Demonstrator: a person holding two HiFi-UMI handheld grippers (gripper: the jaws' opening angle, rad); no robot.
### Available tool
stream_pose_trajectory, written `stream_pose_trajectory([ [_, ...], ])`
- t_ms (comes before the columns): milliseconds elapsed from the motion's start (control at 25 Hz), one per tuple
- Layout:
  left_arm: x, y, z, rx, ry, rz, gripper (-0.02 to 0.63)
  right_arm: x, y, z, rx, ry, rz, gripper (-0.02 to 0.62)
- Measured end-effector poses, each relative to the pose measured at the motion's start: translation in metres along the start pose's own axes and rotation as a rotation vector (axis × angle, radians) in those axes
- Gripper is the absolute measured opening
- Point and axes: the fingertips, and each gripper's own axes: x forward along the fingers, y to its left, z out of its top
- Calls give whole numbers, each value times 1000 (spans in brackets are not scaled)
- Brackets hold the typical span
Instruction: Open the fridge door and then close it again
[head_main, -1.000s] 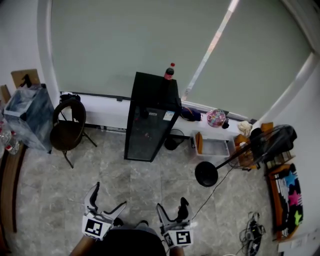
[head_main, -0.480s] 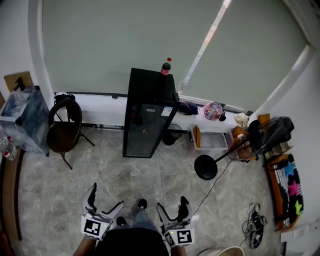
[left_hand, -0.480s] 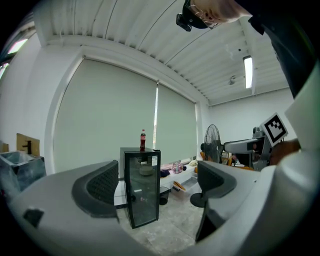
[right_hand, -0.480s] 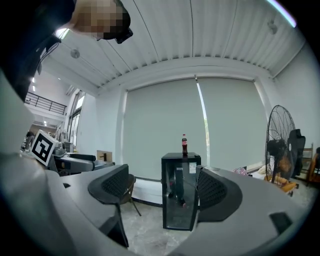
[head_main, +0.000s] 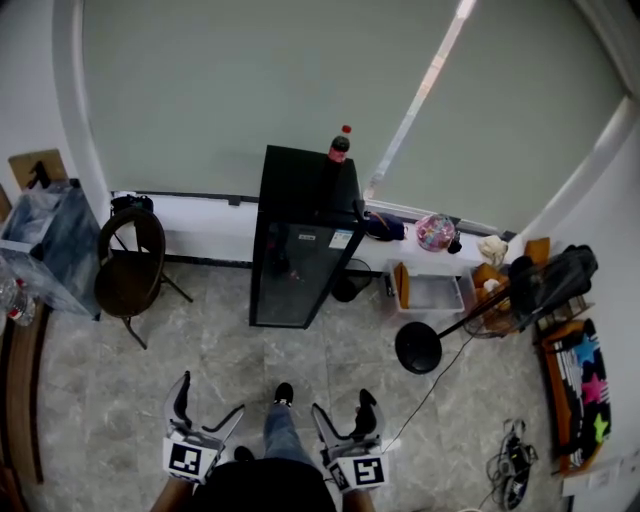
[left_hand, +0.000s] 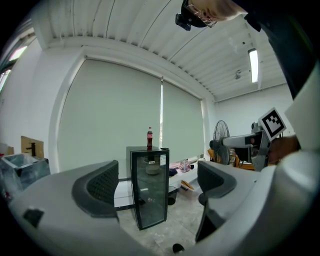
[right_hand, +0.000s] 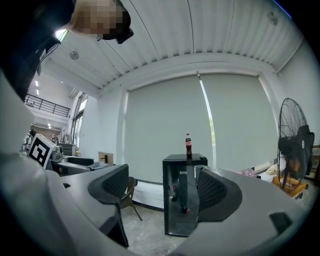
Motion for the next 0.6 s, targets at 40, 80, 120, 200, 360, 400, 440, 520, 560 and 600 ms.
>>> stream_pose_trajectory([
  [40, 9, 3, 1, 5, 0, 2, 480, 10, -6, 0, -1, -3, 3, 413],
  [80, 19, 7, 2, 7, 2, 4, 480, 20, -12, 0, 0, -2, 4, 413],
  [120, 30, 10, 2, 6, 6, 5, 480, 31, -18, -1, 4, 2, 6, 413],
  [200, 54, 18, 5, -5, 17, 11, 479, 55, -32, -1, 3, 6, 19, 413],
  [360, 102, 34, 16, -70, 54, 53, 477, 102, -59, 7, -12, 10, 60, 413],
  [400, 115, 39, 20, -83, 69, 66, 477, 114, -67, 8, -14, 12, 67, 413],
  [440, 128, 44, 23, -91, 81, 81, 477, 126, -75, 9, -16, 14, 73, 413],
  [520, 154, 50, 28, -93, 95, 109, 477, 148, -91, 10, -8, 15, 86, 413],
  [560, 167, 52, 30, -90, 98, 119, 477, 157, -101, 10, 0, 19, 91, 413],
  [600, 181, 53, 32, -81, 92, 126, 477, 167, -109, 10, 9, 25, 97, 413],
])
